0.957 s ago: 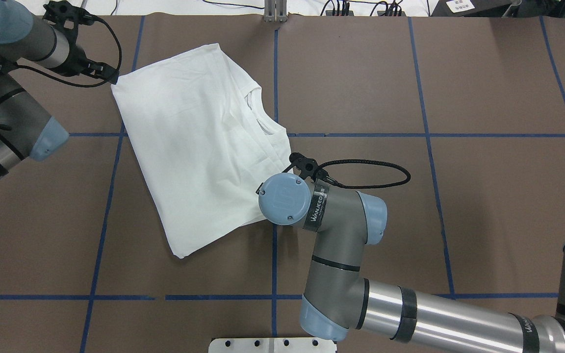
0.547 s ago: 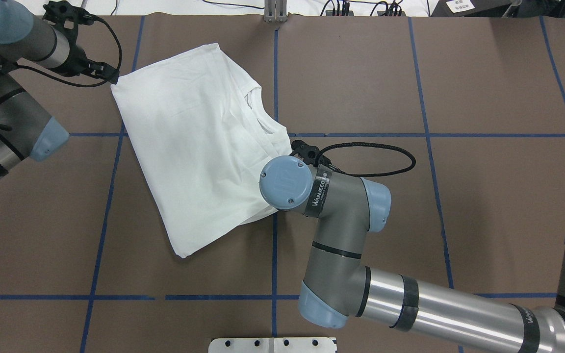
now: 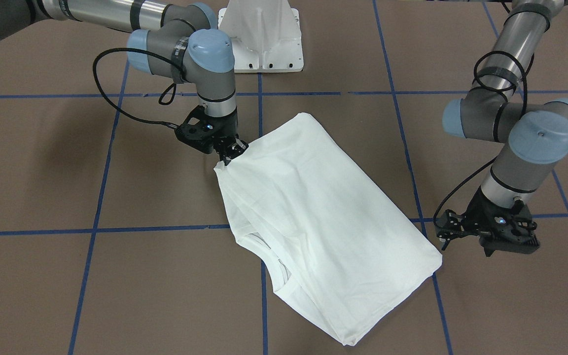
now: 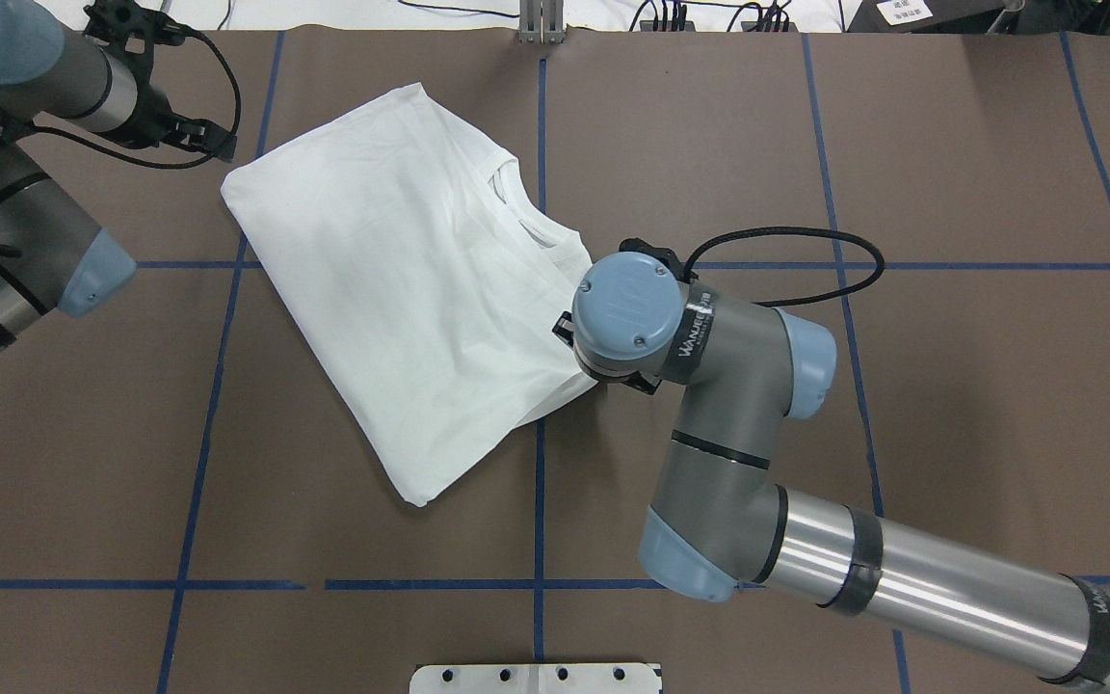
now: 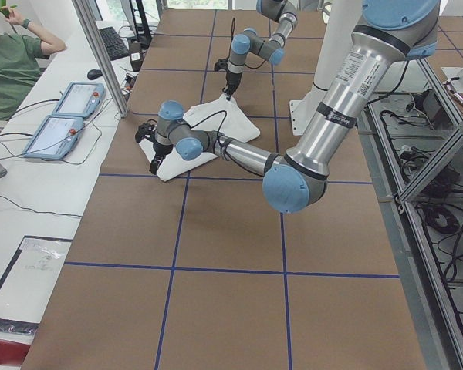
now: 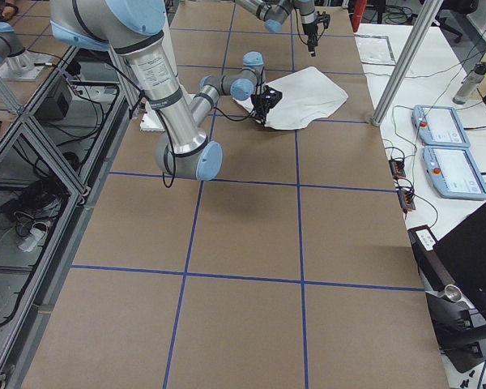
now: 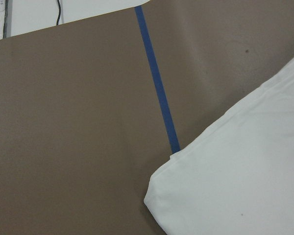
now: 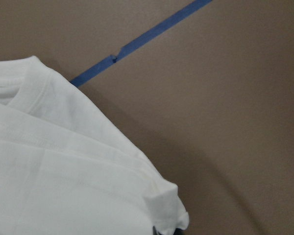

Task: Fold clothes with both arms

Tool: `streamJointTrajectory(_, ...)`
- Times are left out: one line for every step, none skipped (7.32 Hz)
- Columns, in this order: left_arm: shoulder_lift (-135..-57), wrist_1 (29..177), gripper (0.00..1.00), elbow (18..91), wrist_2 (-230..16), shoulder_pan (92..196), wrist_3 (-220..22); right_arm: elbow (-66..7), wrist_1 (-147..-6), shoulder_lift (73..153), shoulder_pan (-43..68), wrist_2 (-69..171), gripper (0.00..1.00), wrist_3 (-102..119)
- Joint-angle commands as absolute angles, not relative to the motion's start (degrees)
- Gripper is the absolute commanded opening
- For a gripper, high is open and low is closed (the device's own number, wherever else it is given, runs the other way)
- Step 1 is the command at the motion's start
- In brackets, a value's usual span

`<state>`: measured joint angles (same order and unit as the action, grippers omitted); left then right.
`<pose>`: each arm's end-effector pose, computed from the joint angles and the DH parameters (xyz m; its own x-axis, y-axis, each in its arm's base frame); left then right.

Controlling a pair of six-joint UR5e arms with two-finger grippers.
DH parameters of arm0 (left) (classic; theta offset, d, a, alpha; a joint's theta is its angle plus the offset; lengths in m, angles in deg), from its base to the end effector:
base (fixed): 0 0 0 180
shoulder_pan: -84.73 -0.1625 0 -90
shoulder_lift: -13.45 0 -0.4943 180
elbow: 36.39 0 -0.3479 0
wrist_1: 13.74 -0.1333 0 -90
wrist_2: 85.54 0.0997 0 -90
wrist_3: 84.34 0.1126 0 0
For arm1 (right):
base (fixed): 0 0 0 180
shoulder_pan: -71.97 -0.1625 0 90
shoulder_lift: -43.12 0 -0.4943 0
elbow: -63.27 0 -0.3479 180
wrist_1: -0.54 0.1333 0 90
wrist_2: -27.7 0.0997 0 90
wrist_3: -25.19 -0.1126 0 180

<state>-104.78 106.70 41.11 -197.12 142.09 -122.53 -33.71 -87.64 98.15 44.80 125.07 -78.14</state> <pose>0.3073 -0.6502 0.5043 0.7339 0.2093 -0.6462 0.1021 0.9066 0.4095 -0.5607 -0.4214 0.3467 0.5389 0.5336 0.6518 -0.5120 0.8219 -0.2496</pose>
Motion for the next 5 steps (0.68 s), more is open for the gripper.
streamJointTrajectory(-103.8, 106.67, 1.0, 42.79, -200.3, 142.03, -122.48, -46.44, -88.4, 108.3, 47.16, 123.95, 0.0, -77.54)
streamJointTrajectory(-103.36, 106.67, 1.0, 43.66, -200.49, 142.03, -122.57, -49.29, -92.5, 108.25, 52.49, 119.24, 0.0, -78.77)
streamJointTrajectory(-103.01, 106.67, 1.0, 44.46, -200.5, 142.03, -123.53, -49.66, -94.97, 107.12, 57.5, 115.19, 0.0, -83.83)
streamJointTrajectory(-103.0, 106.58, 1.0, 44.99, -201.02, 141.77, -124.76, -49.75, -95.43, 105.8, 60.69, 113.06, 0.0, -86.84)
streamJointTrajectory(-103.0, 106.5, 1.0, 45.43, -201.72, 141.51, -124.94, -49.49, -97.35, 103.96, 64.11, 110.69, 0.0, -89.13)
